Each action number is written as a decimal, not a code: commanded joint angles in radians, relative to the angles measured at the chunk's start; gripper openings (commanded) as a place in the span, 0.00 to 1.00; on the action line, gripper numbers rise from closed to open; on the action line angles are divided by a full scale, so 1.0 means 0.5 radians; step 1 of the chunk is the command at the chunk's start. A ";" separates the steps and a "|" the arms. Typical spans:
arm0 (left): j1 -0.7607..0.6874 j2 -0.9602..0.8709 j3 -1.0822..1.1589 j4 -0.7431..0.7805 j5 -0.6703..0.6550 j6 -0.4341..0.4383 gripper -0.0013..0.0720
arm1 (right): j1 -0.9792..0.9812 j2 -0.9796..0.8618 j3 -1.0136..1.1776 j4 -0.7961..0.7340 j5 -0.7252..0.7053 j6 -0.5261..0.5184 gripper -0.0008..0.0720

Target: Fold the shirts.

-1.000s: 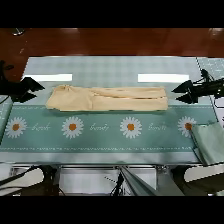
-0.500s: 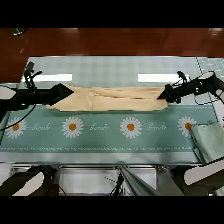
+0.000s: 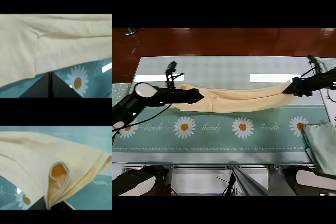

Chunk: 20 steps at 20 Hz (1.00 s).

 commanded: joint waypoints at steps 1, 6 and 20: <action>-0.338 -0.362 0.420 0.372 0.002 -0.364 0.04 | -0.024 0.566 -0.220 -0.105 0.047 0.032 0.04; -0.774 -1.028 1.179 0.282 -0.134 -0.548 0.04 | -0.015 1.142 -0.455 0.014 0.031 0.169 0.04; -0.671 -1.286 1.561 -0.228 -0.439 -0.449 0.05 | 0.006 1.257 -0.459 0.216 0.015 0.175 0.04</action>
